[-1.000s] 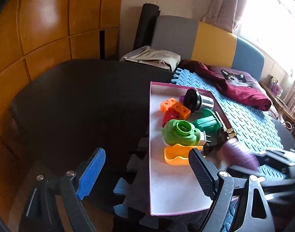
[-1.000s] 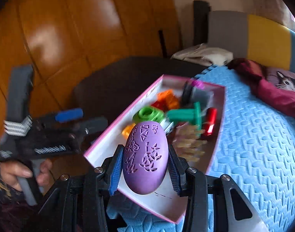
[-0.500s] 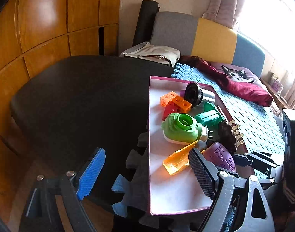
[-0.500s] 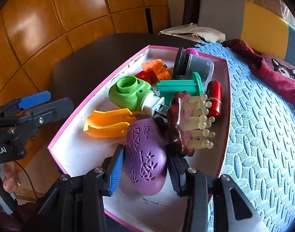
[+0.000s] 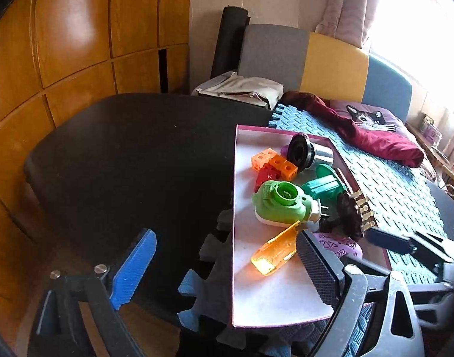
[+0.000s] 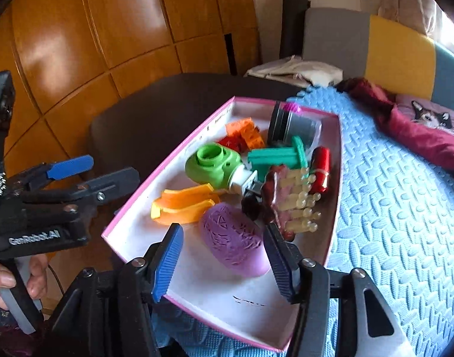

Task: Organize rigid objects
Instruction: 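Open the right gripper to release the purple egg brush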

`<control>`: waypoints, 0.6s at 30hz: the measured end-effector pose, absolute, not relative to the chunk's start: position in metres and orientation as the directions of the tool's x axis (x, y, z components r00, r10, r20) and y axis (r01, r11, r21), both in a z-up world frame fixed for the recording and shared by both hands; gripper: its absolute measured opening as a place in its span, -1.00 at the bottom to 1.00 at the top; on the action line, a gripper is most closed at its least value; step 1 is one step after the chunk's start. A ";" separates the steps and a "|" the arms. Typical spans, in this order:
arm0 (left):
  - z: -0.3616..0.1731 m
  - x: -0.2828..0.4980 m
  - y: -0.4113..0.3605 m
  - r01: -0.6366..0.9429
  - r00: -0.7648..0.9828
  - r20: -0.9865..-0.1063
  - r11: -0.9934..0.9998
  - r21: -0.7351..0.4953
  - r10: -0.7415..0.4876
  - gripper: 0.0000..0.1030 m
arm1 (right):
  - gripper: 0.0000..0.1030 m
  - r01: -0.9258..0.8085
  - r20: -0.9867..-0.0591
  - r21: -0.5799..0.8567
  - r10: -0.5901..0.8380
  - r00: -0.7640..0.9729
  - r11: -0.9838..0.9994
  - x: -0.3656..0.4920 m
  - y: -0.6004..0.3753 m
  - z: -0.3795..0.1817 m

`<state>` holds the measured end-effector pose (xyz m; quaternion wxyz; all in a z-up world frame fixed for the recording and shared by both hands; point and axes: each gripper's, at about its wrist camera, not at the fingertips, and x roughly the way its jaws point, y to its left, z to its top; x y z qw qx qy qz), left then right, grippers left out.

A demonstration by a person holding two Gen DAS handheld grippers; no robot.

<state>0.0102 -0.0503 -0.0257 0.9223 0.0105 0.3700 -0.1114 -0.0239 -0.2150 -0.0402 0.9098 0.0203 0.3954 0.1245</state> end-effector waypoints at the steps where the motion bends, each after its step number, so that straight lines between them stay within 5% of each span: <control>1: -0.024 0.009 -0.050 0.210 0.707 -0.680 0.976 -0.060 -0.194 0.94 | 0.10 -0.198 -0.703 0.132 0.233 0.672 0.971 -0.026 -0.216 -0.037; 18: -0.007 -0.010 -0.050 0.153 0.752 -0.644 0.988 -0.039 -0.142 0.99 | 0.11 0.045 -0.643 0.081 0.018 0.766 0.996 -0.038 -0.223 -0.019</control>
